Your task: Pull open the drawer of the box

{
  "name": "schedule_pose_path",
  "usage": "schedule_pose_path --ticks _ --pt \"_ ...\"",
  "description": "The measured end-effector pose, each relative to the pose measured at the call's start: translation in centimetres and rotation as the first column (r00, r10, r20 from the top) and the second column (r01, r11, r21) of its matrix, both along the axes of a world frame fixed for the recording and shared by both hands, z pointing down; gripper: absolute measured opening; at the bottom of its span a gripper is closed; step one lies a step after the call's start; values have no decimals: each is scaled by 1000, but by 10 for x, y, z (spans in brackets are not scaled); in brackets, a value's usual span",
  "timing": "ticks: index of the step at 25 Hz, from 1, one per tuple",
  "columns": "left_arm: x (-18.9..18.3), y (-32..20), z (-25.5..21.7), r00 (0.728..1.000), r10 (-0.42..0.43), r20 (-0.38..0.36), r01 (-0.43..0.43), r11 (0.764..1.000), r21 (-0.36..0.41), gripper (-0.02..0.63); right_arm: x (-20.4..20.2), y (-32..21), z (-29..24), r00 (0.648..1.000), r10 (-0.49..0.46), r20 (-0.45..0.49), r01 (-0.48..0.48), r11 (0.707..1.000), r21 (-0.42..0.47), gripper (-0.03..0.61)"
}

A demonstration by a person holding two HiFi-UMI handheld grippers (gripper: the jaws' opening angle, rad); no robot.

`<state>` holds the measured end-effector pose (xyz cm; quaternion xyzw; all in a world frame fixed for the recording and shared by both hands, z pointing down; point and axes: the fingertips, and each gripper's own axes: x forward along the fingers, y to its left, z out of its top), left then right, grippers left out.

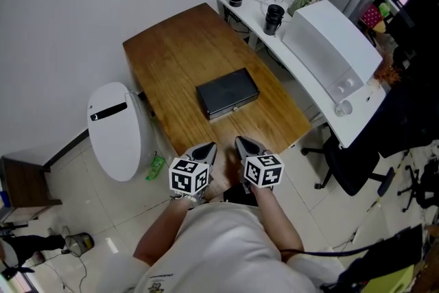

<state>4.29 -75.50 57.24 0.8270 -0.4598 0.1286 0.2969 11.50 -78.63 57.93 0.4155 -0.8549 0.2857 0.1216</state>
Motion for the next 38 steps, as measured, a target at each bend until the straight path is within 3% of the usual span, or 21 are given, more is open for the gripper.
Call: schedule_pose_path --ticks 11,24,38 --pt "20 -23 25 1000 -5 11 6 998 -57 2 5 -35 42 995 -48 -84 45 998 -34 -8" --pt "30 -59 56 998 -57 12 58 989 -135 2 10 -78 101 968 -97 -230 78 993 -91 55" --pt "33 -89 85 993 -115 11 115 973 -201 2 8 -119 142 954 -142 -264 106 984 -143 84"
